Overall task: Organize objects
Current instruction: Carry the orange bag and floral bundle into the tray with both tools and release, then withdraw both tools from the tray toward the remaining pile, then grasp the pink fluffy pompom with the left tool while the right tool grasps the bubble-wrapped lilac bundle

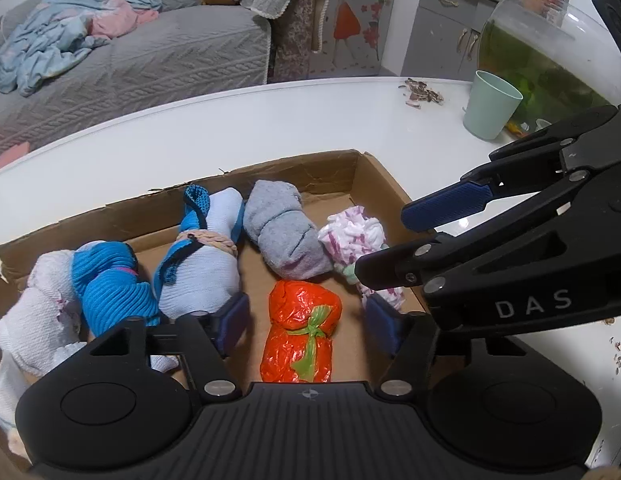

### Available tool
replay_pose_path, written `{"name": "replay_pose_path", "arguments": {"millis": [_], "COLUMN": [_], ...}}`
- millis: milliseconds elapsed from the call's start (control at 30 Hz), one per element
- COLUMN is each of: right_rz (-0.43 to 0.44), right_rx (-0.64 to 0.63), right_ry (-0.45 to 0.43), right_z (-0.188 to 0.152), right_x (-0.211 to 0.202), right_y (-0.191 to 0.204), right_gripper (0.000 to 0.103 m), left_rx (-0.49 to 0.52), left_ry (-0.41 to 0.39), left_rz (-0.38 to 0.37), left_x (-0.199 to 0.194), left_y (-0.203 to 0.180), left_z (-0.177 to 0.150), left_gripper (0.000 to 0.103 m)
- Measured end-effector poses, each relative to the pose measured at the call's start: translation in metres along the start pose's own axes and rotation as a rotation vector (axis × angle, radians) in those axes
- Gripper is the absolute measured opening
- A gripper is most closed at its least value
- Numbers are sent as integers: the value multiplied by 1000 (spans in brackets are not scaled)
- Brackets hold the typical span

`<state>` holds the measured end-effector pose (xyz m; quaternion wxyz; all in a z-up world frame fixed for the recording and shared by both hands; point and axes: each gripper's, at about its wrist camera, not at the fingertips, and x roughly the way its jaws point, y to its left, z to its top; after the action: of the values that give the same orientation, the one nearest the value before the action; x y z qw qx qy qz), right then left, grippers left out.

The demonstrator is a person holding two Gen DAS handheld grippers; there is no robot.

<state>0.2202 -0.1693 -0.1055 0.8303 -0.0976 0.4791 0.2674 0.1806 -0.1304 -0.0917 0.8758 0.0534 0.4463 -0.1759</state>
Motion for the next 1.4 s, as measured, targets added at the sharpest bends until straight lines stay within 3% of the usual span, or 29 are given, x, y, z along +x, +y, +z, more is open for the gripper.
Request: {"name": "replay_pose_path", "arguments": {"millis": [433, 567, 667, 867, 967, 1100, 1233, 1400], "right_rz": [-9, 0, 6, 18, 6, -4, -50, -62], "right_rx": [5, 11, 22, 64, 65, 74, -25, -102], "right_ry": [-16, -34, -53, -49, -46, -11, -7, 7], "right_z": [-3, -11, -22, -54, -75, -94, -116, -143], "right_x": [-11, -30, -48, -74, -82, -79, -76, -64], "right_y": [6, 16, 23, 41, 54, 63, 81, 74], "right_gripper": [47, 50, 60, 62, 72, 73, 72, 70], "left_rx": [-18, -29, -46, -113, -179, -220, -174, -81], "left_ry": [-10, -31, -77, -156, -164, -114, -108, -116], "left_rz": [10, 2, 17, 177, 253, 273, 278, 288], "left_x": [-26, -62, -103, -179, -199, -200, -194, -176], "left_y": [0, 4, 15, 58, 81, 97, 91, 77], "left_z": [-4, -18, -39, -103, -135, -167, -184, -190], "left_gripper": [83, 85, 88, 94, 98, 100, 102, 103]}}
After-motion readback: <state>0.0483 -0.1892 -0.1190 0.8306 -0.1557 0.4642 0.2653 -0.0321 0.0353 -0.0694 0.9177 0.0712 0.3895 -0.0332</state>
